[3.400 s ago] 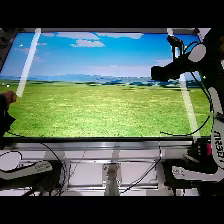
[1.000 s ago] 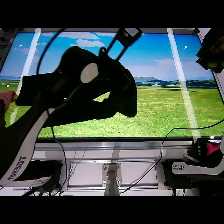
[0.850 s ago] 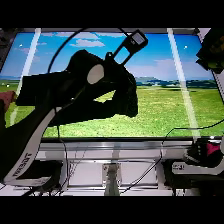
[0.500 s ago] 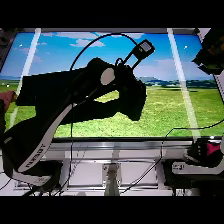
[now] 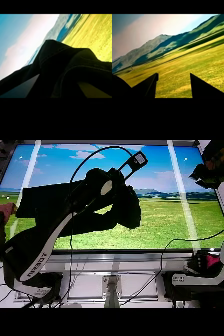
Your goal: Fold the clothes and pants, and hang the long-sleeved shirts on hangers.
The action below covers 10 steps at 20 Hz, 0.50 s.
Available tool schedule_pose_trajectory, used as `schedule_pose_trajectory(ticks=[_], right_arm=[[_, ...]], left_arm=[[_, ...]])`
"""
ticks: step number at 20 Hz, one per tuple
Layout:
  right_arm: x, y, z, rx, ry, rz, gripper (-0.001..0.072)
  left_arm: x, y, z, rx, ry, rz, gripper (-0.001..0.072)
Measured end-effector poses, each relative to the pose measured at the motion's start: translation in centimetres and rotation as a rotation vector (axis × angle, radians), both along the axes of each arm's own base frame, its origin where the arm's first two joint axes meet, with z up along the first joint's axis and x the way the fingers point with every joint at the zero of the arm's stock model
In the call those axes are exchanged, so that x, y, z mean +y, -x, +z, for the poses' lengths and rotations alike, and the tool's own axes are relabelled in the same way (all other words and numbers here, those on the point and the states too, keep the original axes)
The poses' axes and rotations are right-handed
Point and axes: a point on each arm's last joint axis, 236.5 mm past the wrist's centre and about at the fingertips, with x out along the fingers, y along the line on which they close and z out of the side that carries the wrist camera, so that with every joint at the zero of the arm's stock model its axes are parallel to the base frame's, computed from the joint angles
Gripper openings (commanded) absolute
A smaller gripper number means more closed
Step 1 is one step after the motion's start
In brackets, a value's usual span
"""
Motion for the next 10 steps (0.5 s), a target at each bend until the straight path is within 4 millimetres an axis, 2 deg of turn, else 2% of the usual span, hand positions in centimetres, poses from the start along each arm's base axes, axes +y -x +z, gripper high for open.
schedule_pose_trajectory(ticks=[3,6,8,10], right_arm=[[0.9,-0.4,-1.4,0.028,-0.010,0.021,0.0454],[1.8,-0.8,-2.7,0.055,-0.017,0.042,0.0454],[2.1,-0.9,-3.4,0.068,-0.021,0.050,0.0454],[2.2,-1.0,-3.9,0.078,-0.020,0.057,0.0446]], left_arm=[[-0.5,1.5,-0.7,0.066,0.008,-0.011,0.0584],[-1.9,6.0,-1.3,0.194,0.008,-0.101,0.0585],[-2.6,9.2,-0.5,0.260,0.019,-0.173,0.0584],[-3.0,11.7,1.2,0.283,0.047,-0.230,0.0557]])
